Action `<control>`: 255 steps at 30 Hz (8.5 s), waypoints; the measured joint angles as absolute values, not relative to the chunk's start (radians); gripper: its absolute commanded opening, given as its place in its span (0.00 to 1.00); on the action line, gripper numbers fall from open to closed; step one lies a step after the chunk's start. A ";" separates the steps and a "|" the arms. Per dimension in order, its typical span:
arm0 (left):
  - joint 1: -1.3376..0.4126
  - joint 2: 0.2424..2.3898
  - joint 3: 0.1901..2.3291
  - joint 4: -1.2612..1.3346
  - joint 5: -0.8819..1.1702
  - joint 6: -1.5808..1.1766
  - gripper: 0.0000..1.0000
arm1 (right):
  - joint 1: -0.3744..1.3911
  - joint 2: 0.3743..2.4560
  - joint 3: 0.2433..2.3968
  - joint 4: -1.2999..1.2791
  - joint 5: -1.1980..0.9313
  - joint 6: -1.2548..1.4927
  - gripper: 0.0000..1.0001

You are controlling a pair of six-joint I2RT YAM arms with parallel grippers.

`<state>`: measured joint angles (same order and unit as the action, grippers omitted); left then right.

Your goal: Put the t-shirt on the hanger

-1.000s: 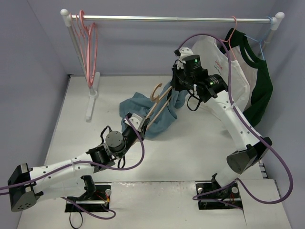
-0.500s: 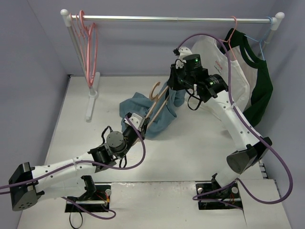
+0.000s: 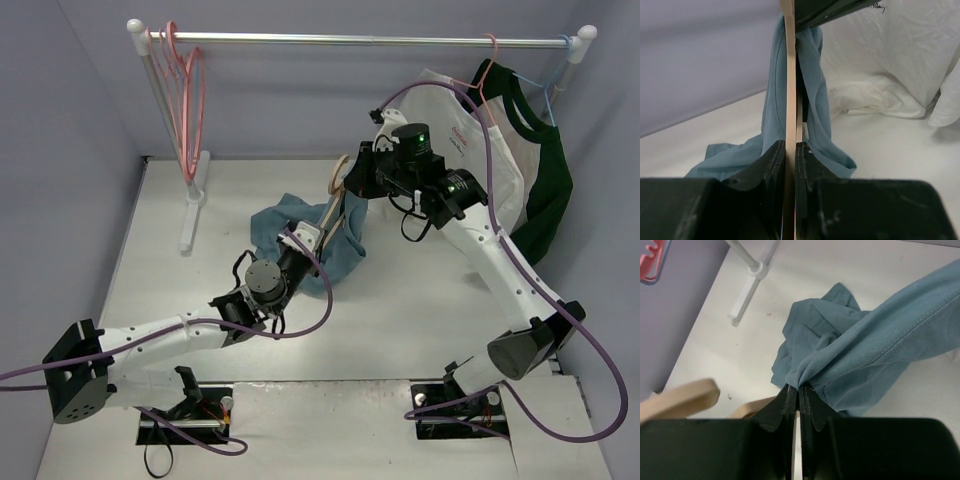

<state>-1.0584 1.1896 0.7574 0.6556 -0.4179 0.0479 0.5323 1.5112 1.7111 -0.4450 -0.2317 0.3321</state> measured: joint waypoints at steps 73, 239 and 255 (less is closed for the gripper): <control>-0.686 0.951 0.628 0.479 0.418 -0.318 0.00 | 0.459 1.637 1.880 -0.879 -0.653 -0.933 0.66; -0.216 1.634 1.802 -0.673 0.299 -0.385 0.00 | 0.493 1.121 1.188 -0.246 -0.546 -0.378 0.00; -0.203 1.562 1.853 -0.802 0.413 -0.294 0.00 | 0.544 1.228 1.219 -0.281 -0.449 -0.421 0.00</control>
<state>-0.2028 1.5620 1.8530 -0.8021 0.4126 -0.2943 0.5442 1.2282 1.2194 -0.2813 -0.4492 -0.4206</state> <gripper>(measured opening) 0.033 0.140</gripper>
